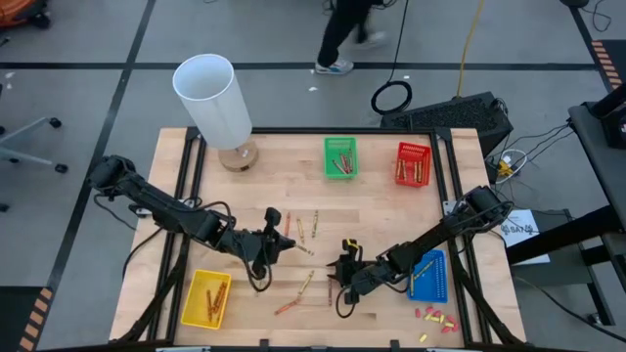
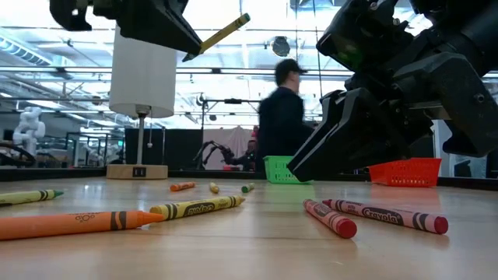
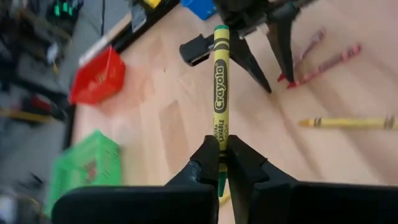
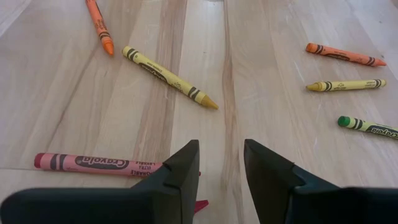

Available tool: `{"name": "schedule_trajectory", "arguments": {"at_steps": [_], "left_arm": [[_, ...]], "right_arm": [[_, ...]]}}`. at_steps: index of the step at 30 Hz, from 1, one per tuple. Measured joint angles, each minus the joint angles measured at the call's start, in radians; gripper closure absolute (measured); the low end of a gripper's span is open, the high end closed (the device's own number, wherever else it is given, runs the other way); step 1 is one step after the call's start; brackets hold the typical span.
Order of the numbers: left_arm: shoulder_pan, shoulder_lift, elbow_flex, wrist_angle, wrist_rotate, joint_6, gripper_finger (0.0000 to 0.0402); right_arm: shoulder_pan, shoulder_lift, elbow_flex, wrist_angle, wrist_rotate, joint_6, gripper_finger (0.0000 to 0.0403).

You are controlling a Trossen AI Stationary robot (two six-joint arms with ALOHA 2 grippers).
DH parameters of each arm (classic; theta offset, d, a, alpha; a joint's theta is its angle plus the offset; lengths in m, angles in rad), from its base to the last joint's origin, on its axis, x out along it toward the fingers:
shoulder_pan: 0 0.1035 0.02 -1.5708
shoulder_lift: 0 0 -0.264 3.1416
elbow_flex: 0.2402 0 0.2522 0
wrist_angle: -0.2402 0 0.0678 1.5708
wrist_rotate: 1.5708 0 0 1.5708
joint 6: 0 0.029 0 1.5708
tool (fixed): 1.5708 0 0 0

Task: Sort crayons
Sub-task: Put the green crayon into the red bin

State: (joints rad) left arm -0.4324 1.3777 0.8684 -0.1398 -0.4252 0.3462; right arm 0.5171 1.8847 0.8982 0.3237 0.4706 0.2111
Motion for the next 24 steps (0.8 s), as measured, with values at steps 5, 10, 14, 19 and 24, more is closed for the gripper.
{"name": "schedule_trajectory", "arguments": {"at_steps": [5,10,14,19,24], "left_arm": [[0.000,0.000,0.000,-0.001,0.002,-0.250,0.0391],[0.000,0.000,0.000,-0.001,0.002,-0.458,0.0390],[0.000,0.000,0.000,-0.004,0.002,-0.618,0.0390],[0.000,0.000,0.000,-0.008,0.005,-0.833,0.0390],[0.000,0.000,0.000,-0.012,0.005,-0.914,0.0390]], "right_arm": [[0.000,0.000,0.000,0.000,0.000,0.000,0.0289],[0.000,0.000,0.000,0.000,0.000,-0.006,0.0289],[0.000,-0.016,0.000,0.000,0.000,-0.015,0.0289],[0.000,-0.059,0.000,0.001,0.002,-0.046,0.0289],[0.000,-0.120,0.002,-0.004,0.047,-0.095,0.0289]]}}
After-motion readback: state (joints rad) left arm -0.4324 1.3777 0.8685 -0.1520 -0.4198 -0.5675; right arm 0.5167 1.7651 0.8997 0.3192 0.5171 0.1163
